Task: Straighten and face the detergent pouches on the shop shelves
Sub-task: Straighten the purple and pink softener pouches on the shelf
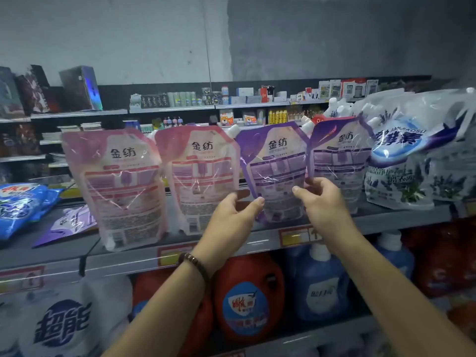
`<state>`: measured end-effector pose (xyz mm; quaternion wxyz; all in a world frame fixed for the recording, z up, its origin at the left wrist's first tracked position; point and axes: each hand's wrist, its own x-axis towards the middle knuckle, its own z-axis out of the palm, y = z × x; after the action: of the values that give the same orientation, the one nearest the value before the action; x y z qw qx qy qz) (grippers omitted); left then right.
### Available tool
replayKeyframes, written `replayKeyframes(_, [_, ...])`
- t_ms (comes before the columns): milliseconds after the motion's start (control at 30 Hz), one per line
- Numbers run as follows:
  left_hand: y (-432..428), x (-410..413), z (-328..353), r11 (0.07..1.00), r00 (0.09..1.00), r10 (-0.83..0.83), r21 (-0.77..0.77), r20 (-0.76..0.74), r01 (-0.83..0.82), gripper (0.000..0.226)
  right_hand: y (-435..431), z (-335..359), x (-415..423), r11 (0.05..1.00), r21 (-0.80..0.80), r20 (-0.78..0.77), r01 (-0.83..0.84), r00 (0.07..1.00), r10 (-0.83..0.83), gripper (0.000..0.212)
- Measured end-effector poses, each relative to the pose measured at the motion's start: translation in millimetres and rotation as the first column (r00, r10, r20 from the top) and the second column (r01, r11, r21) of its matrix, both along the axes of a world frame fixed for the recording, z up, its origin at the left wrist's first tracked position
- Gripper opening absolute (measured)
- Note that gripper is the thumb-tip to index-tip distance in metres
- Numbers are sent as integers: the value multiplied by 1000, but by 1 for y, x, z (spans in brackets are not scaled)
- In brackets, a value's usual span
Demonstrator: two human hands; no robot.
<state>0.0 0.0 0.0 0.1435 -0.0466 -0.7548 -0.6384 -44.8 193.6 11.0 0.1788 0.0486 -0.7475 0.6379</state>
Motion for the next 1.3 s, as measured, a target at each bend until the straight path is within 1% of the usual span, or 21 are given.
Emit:
replayKeyframes(67, [12,-10,3,999,1000,11,-45,28,-10,19,9,2,-12,999,29,14,15,1000,-15,38])
replayKeyframes(100, [16,-16,4,998,999,9,-62,32,-7,18,14,1,-19,999,37,15,18,1000,-19,39])
replayKeyframes(133, [20,-19,6,997,999,29,-73,47,-25,22,18,1,-23,999,39,35,18,999,-19,35])
replayKeyframes(200, [27,-29,8,998,998,42,-48,51,-40,30,23,2,-32,997,77,53,3,999,-7,20])
replayKeyframes(233, [30,-35,7,998,997,58,-34,50,-56,28,25,2,-36,994,106,48,-1,999,-4,14])
replayKeyframes(300, [36,-43,7,996,995,90,4,39,-90,18,26,1,-40,985,170,54,-3,999,-6,11])
replayKeyframes(367, [41,-49,6,992,994,111,59,23,-112,12,25,-2,-46,980,201,58,-17,998,5,11])
replayKeyframes(433, [44,-57,2,987,991,130,90,5,-130,17,24,-5,-53,977,213,65,-28,998,14,12])
replayKeyframes(567, [46,-67,-5,987,989,146,68,-7,-145,31,25,-8,-60,973,221,59,-71,997,59,24])
replayKeyframes(633, [46,-68,-6,986,988,155,65,-26,-153,33,25,-10,-66,974,204,68,-102,994,90,21])
replayKeyframes(733, [49,-67,-10,980,980,185,91,-73,-179,37,25,-14,-73,977,183,65,-106,993,95,13])
replayKeyframes(833, [52,-66,-12,974,970,217,94,-107,-207,38,25,-12,-76,977,175,51,-119,992,112,15])
replayKeyframes(933, [51,-61,-11,971,960,237,33,-146,-235,34,27,-10,-75,980,128,5,-153,988,153,18])
replayKeyframes(1033, [49,-57,-10,969,951,240,-8,-195,-246,33,28,-8,-73,986,98,-35,-135,990,139,23])
replayKeyframes(1100, [48,-55,-9,972,948,227,-2,-223,-234,36,29,-6,-70,989,86,-51,-121,991,125,24])
replayKeyframes(1167, [46,-54,-8,975,944,221,21,-246,-223,39,31,-5,-64,988,100,-88,-114,989,122,21])
replayKeyframes(1300, [40,-52,-5,980,943,201,70,-266,-189,39,32,-3,-47,984,98,-219,-145,962,164,14])
